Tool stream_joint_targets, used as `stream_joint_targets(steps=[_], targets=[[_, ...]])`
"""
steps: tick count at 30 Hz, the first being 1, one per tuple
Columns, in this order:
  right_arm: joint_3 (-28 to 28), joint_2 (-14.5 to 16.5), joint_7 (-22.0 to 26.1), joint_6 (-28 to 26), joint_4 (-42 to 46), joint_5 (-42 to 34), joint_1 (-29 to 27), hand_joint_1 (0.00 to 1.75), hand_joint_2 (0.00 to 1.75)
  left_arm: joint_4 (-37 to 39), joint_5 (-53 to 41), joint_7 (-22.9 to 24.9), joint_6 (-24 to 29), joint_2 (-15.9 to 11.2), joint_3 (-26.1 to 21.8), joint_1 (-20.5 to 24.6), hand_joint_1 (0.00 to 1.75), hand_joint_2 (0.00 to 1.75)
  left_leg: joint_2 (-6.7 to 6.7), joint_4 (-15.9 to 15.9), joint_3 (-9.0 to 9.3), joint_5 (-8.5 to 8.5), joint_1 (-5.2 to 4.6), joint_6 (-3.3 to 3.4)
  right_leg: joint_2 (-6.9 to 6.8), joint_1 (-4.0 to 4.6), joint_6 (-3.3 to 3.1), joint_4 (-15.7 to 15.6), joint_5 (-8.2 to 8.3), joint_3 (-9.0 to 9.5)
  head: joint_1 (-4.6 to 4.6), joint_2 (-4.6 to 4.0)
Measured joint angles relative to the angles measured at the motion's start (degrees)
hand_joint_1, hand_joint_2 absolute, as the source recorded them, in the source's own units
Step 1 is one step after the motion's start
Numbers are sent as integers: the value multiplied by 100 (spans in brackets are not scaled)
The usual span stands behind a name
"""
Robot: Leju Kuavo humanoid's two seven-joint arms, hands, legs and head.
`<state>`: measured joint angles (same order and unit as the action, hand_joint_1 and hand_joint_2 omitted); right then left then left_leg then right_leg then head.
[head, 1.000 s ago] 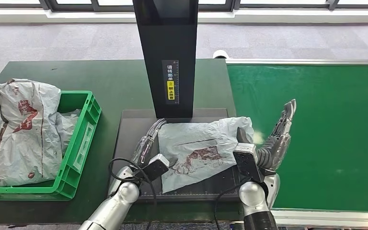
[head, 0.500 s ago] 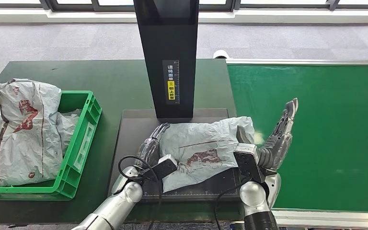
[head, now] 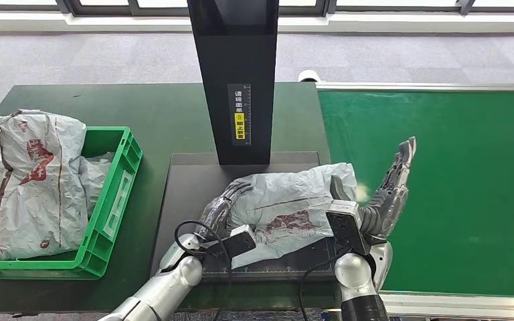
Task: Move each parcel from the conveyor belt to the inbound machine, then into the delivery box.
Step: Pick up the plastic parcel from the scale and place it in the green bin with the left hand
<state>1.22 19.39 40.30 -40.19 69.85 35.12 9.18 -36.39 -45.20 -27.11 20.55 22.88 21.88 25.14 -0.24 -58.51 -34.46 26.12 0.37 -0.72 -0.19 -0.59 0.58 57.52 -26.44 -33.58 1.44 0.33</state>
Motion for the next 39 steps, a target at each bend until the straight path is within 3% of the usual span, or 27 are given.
stream_joint_targets(steps=[21,24,27,30,35,39], targets=[[-2,-3,0,8,-13,-87,4,0,175,343,-476,287,71,5,236,249,175,175,2,1,11,0,0,0,2,1,0,0,0,10,0,0],[-2,-8,-1,9,-33,-102,6,0,175,413,-906,656,508,7,236,272,175,175,1,2,16,0,1,0,2,1,0,0,0,15,0,1],[-2,-11,-35,9,-39,-77,2,0,175,280,-1624,1244,1402,8,179,175,175,175,14,2,17,0,1,-1,10,2,-2,1,1,14,0,1],[-1,-21,-81,9,-39,-37,-28,0,175,-637,-1837,1121,1875,-35,-344,-219,175,175,38,2,11,-2,2,-4,30,8,-9,3,9,-2,0,0],[0,-31,-28,9,-39,-31,-73,0,175,-2284,-1401,269,1947,-107,-1612,-514,175,175,38,5,4,-6,14,-10,32,17,-14,5,11,-11,0,0],[5,-33,-19,8,-39,-4,-95,0,175,-3273,-1130,-29,1947,-132,-2474,-604,175,175,39,5,1,-5,16,-10,34,17,-16,6,9,-15,0,0]])
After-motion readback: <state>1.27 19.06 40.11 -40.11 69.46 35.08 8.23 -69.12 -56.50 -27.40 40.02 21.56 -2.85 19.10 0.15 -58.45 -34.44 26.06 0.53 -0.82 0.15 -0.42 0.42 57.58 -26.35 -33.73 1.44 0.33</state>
